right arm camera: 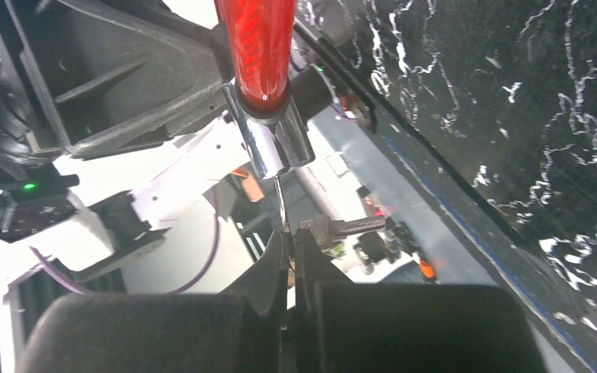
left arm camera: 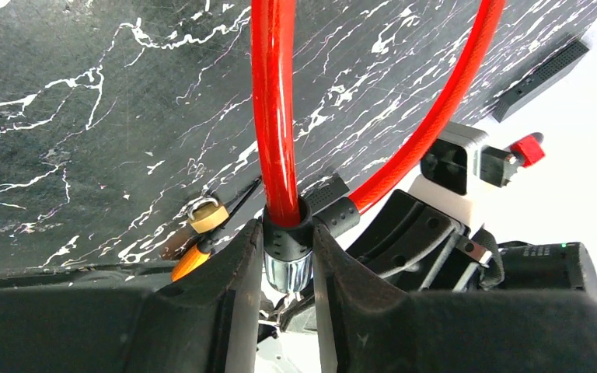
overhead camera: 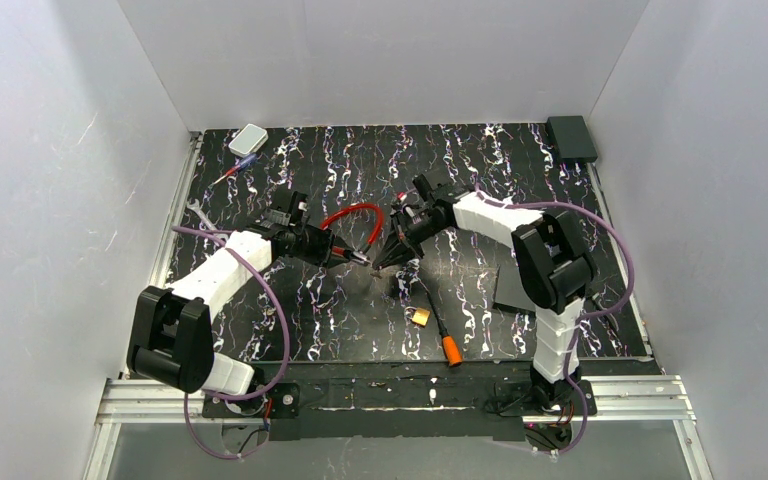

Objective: Unlock with the key

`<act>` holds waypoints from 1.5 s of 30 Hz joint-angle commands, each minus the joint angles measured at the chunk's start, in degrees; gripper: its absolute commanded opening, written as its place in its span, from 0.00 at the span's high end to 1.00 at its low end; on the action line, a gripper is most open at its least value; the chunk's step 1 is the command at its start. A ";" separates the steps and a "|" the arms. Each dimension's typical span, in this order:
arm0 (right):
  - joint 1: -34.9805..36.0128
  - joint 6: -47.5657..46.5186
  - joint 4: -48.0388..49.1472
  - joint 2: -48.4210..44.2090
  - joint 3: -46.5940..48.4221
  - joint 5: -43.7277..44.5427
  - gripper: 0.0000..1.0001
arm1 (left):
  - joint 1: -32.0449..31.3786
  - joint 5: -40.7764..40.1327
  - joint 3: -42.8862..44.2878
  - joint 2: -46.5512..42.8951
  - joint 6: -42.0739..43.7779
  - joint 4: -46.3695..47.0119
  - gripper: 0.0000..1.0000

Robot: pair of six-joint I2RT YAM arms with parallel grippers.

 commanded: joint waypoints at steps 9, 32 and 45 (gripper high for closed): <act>0.12 -21.31 -11.03 5.26 17.74 9.58 0.99 | -2.56 21.76 2.99 -3.79 0.10 3.09 1.00; 0.04 -9.35 -4.93 1.05 6.58 9.66 0.99 | -2.62 19.09 5.25 -4.75 2.31 -0.77 1.00; 0.04 -11.46 -3.70 1.56 5.39 9.29 0.99 | -1.62 10.10 7.84 -7.06 2.76 -9.71 0.20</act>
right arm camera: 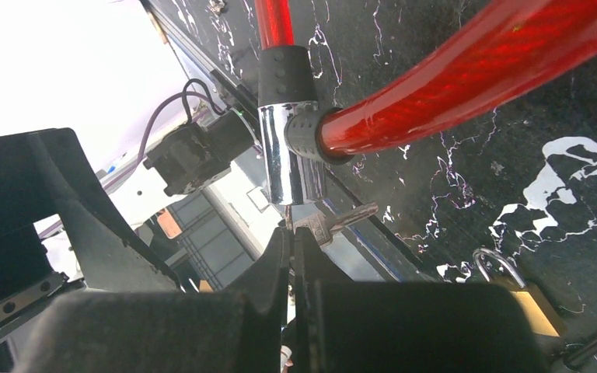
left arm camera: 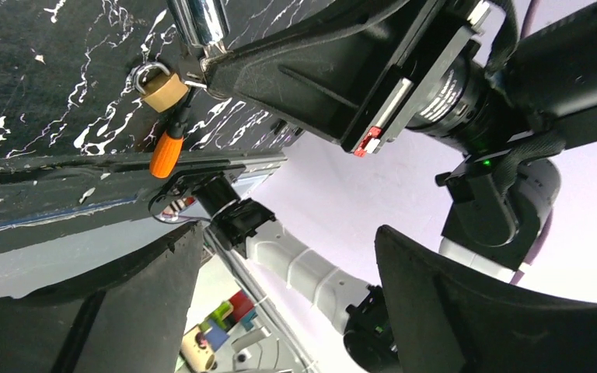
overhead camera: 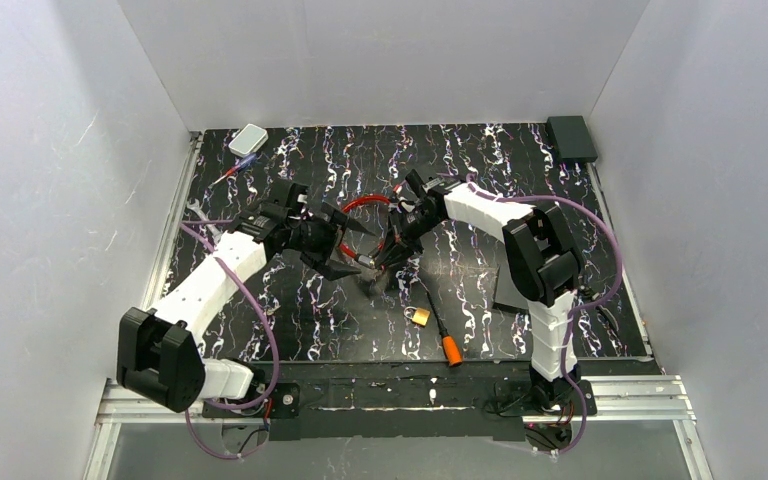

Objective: Unlock with the key

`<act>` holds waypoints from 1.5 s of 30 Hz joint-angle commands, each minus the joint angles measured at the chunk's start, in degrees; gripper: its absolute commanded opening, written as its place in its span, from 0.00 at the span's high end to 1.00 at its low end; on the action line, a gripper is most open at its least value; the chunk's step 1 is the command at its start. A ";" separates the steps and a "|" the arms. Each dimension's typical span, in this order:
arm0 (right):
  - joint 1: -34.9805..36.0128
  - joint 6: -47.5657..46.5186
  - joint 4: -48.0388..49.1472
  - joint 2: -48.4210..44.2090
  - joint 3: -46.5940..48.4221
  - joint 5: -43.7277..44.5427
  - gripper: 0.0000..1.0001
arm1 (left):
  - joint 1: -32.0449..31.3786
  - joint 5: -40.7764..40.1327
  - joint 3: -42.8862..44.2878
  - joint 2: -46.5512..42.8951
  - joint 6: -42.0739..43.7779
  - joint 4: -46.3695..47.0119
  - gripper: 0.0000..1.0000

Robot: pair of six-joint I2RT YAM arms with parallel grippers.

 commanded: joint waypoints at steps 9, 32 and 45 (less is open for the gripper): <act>-0.05 0.03 4.38 -1.25 1.32 -1.68 0.99 | 1.39 -11.28 0.76 -1.12 -2.88 -4.67 0.21; -0.05 1.71 4.52 0.19 4.64 -3.03 0.99 | 1.39 -17.65 -0.49 16.65 1.35 9.46 0.31; 0.04 2.22 2.77 1.40 7.49 -3.63 0.99 | 1.41 -16.25 1.51 22.43 1.62 13.53 0.77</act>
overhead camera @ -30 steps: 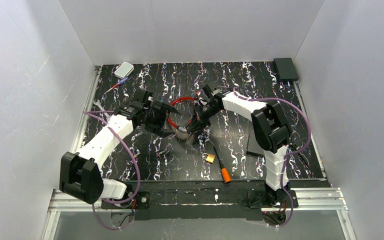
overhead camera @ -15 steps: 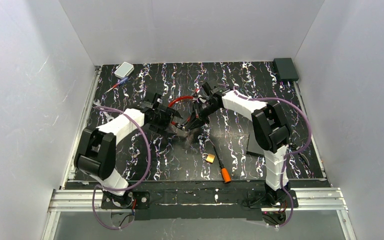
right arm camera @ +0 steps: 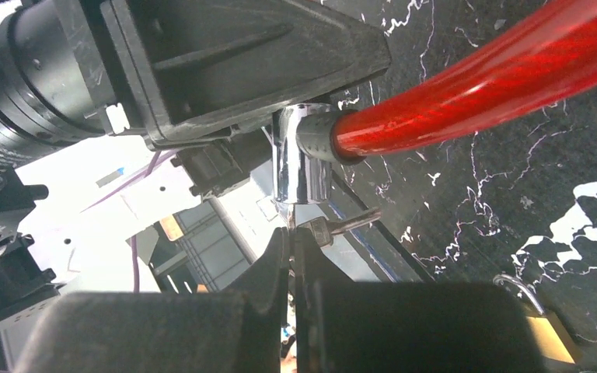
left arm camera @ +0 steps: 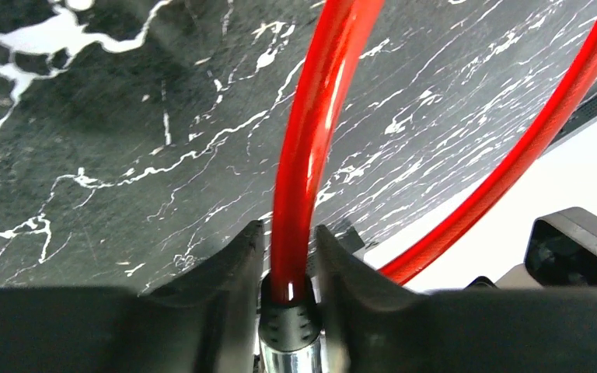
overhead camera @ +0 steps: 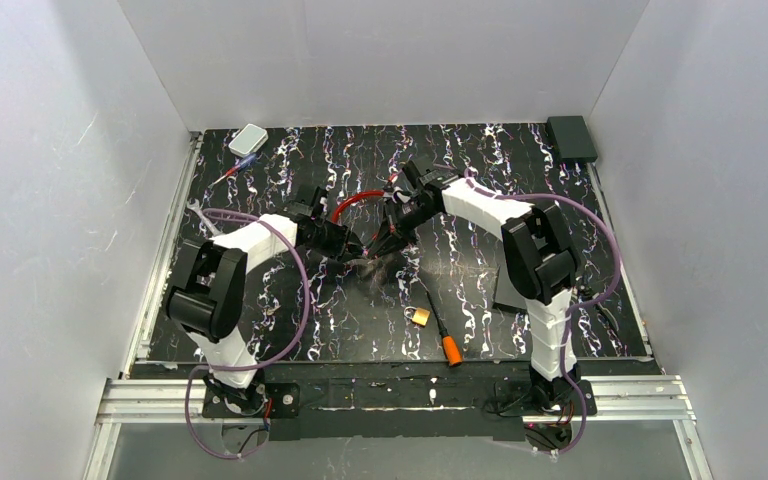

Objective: Unlock with the key

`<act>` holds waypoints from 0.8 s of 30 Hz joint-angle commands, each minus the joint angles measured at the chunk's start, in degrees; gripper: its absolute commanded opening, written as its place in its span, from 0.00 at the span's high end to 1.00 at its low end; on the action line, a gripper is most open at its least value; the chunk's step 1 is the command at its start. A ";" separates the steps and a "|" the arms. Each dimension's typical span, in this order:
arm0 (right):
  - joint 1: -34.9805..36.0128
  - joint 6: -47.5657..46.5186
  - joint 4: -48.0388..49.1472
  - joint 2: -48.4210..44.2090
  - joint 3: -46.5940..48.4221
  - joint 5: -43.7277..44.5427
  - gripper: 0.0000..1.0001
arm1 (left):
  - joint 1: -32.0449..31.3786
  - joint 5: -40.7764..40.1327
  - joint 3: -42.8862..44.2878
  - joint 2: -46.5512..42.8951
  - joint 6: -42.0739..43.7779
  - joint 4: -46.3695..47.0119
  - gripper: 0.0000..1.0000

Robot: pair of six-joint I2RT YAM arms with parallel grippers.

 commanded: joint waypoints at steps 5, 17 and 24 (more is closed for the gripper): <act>0.04 -0.18 -1.03 0.54 4.46 -1.76 0.99 | 0.12 2.27 4.15 1.46 2.49 -0.34 1.00; 0.45 -18.74 -25.72 6.51 21.30 13.70 0.99 | -0.06 6.46 9.07 0.54 7.45 -13.45 1.00; 1.71 -21.64 -29.88 6.30 25.53 22.79 0.99 | -0.06 8.15 12.46 0.73 9.90 -19.90 1.00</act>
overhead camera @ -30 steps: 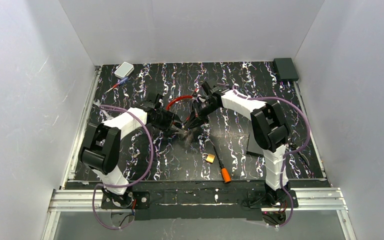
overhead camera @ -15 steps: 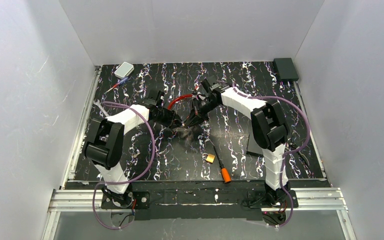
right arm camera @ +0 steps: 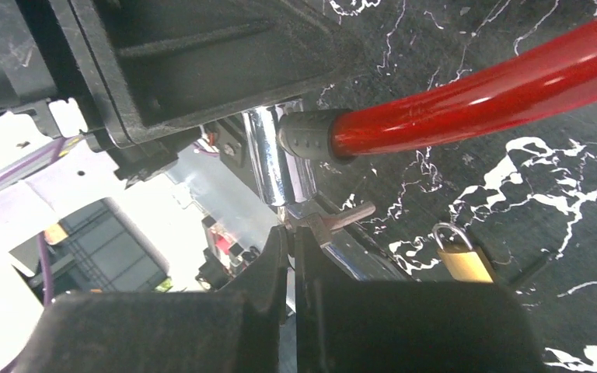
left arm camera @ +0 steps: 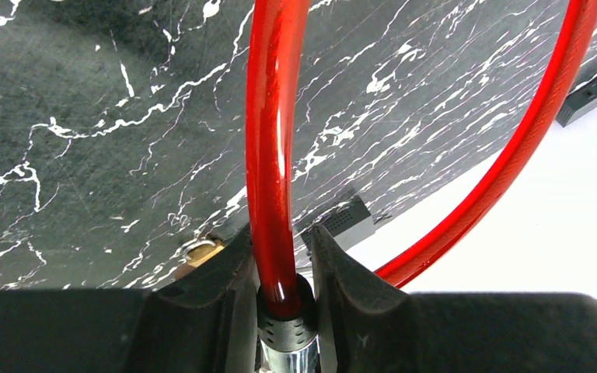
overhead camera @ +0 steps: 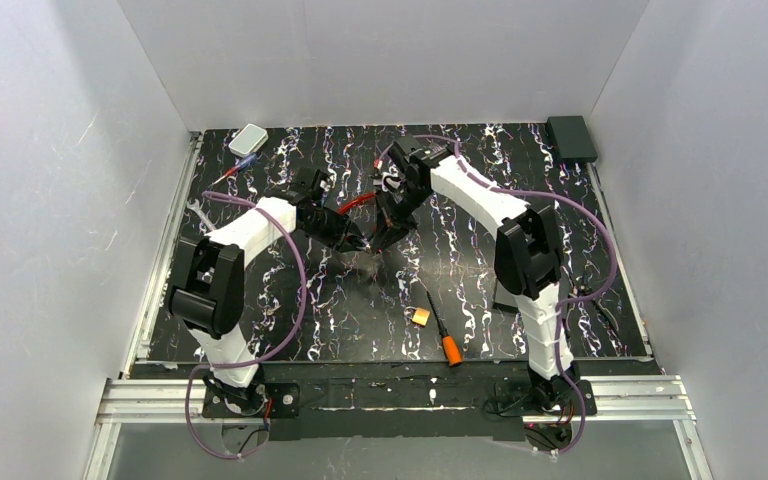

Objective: Unlock with the key

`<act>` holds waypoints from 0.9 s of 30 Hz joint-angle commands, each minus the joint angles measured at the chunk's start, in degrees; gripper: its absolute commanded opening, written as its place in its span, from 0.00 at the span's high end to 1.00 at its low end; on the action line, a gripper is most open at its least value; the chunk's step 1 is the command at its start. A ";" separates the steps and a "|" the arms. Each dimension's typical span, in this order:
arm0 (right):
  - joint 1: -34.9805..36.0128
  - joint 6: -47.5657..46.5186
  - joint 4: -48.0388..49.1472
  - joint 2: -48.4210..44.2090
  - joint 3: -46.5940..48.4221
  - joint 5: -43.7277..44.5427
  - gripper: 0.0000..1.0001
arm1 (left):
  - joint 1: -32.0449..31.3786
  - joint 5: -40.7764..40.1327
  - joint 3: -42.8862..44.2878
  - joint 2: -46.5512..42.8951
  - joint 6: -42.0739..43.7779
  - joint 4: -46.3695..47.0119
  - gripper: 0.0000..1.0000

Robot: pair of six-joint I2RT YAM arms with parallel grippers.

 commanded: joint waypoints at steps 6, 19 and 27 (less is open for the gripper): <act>1.99 -7.38 -5.04 -0.49 6.81 21.00 0.99 | -0.85 7.56 4.60 -1.12 6.08 -12.17 1.00; 7.41 -12.83 -3.88 -2.85 14.21 35.16 0.99 | -1.39 10.79 8.52 -1.27 9.66 -18.00 1.00; 9.93 -15.83 -3.60 -4.60 15.74 43.72 0.99 | -1.44 11.88 12.72 -0.28 10.95 -25.87 1.00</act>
